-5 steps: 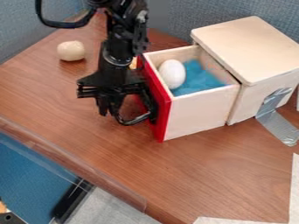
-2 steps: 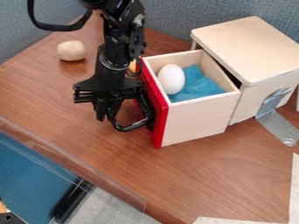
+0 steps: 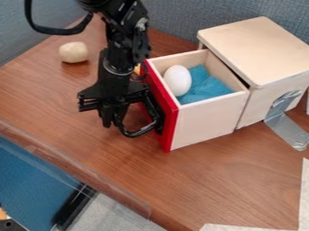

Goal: Open the drawer

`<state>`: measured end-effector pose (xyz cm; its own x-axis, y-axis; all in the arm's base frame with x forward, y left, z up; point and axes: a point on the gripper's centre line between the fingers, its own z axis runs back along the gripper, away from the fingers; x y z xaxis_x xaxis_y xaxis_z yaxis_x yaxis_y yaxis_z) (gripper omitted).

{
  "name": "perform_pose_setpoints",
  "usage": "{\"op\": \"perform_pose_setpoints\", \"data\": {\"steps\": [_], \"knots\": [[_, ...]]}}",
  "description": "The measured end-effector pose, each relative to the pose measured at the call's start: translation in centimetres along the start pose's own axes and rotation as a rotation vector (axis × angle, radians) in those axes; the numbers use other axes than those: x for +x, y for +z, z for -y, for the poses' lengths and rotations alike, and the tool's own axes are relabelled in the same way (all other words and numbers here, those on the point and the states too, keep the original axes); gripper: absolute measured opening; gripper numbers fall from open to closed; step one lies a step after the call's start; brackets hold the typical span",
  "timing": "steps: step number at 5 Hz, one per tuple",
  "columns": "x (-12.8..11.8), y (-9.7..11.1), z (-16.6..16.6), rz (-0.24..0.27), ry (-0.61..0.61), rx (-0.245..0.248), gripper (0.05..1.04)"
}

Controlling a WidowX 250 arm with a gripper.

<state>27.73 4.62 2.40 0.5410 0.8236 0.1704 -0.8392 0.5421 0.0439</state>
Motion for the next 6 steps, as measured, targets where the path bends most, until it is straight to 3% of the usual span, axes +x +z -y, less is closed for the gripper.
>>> {"op": "perform_pose_setpoints", "data": {"steps": [3, 4, 5, 6], "knots": [[0.51, -0.13, 0.01, 0.009, 0.078, -0.023, 0.126], [0.55, -0.16, -0.06, 0.012, 0.079, -0.021, 0.172], [0.85, 0.39, -0.03, 0.062, 0.052, -0.017, 0.405], [0.5, 0.82, 0.06, 0.081, 0.018, -0.044, 0.718]]}}
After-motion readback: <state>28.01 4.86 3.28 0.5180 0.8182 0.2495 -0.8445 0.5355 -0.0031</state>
